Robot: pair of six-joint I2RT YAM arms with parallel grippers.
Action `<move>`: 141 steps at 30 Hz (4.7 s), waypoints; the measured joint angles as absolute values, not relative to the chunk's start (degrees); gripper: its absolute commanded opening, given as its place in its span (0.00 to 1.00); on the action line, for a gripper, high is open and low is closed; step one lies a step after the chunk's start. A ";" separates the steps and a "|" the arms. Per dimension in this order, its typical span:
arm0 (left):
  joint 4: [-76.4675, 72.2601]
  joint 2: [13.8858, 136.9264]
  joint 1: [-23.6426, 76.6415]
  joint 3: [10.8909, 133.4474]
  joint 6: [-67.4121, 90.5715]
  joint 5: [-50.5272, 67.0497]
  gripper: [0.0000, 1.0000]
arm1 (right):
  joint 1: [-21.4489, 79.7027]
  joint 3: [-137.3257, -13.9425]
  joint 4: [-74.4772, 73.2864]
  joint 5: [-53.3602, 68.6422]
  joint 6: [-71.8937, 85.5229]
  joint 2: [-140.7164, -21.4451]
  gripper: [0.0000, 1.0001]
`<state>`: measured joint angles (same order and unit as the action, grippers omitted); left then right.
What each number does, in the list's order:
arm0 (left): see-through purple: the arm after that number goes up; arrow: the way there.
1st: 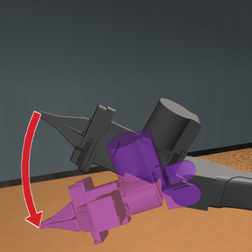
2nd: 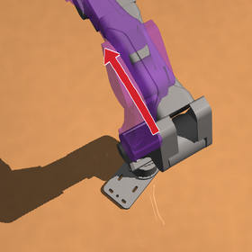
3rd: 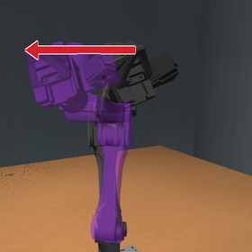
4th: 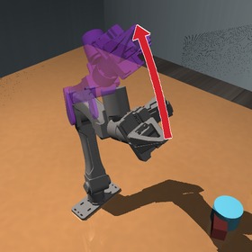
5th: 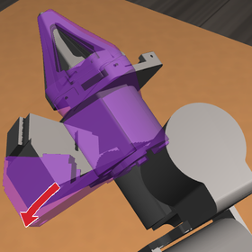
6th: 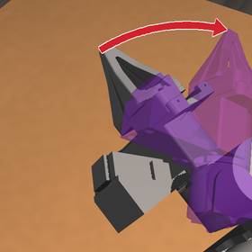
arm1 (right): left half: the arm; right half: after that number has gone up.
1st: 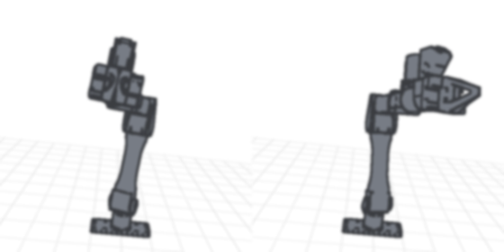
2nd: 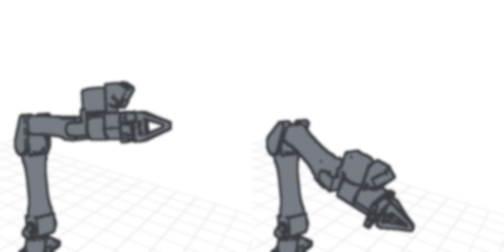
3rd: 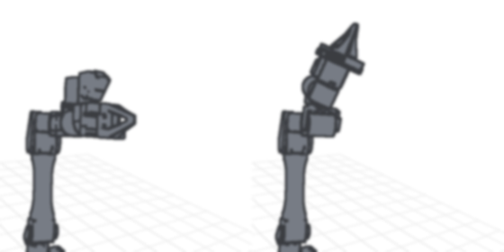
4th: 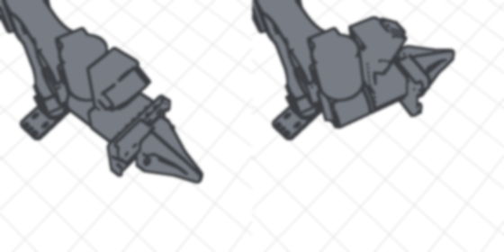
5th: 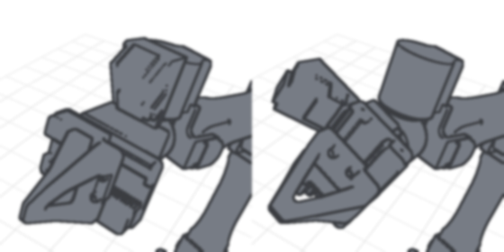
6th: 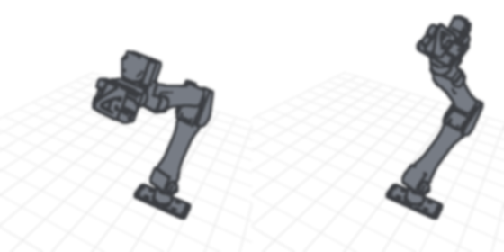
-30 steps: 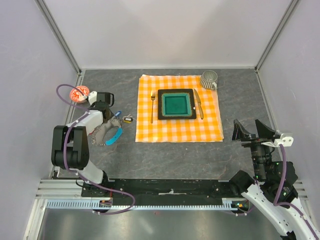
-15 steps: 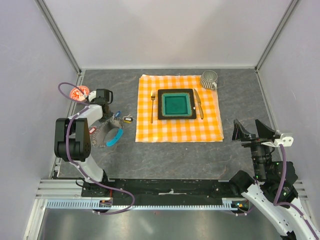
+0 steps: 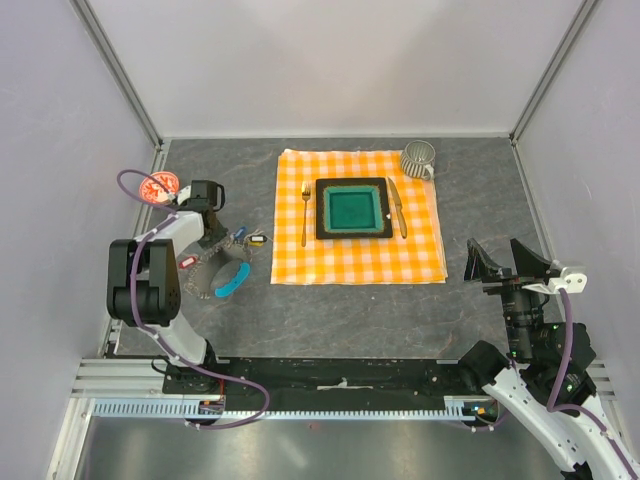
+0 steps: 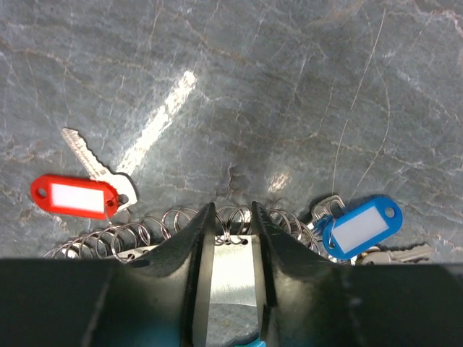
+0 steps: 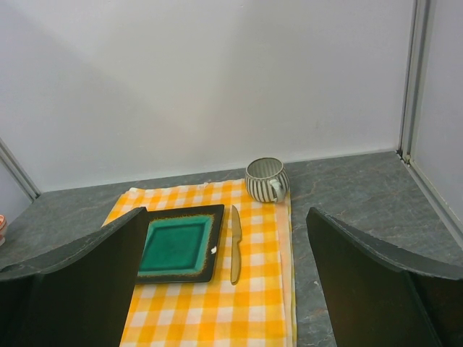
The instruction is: Put the keys on the keyring
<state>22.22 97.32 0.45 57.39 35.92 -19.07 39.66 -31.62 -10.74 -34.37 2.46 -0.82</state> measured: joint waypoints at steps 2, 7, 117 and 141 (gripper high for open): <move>22.39 96.12 0.45 56.36 36.29 -18.65 0.39 | 39.66 -31.62 -10.74 -34.37 2.48 -0.82 0.98; 22.65 93.25 0.47 53.84 37.08 -17.37 0.44 | 39.66 -31.62 -10.74 -34.33 2.50 -0.82 0.98; 26.70 73.10 19.11 42.46 -21.76 -5.41 0.41 | 39.64 -31.64 -12.34 -25.32 3.70 -1.89 0.98; 27.38 76.71 21.19 41.76 -21.71 -2.35 0.41 | 39.64 -31.64 -12.27 -25.34 3.68 -1.76 0.98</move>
<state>27.38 76.71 21.19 41.76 -21.71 -2.35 39.64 -31.64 -12.27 -25.34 3.68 -1.76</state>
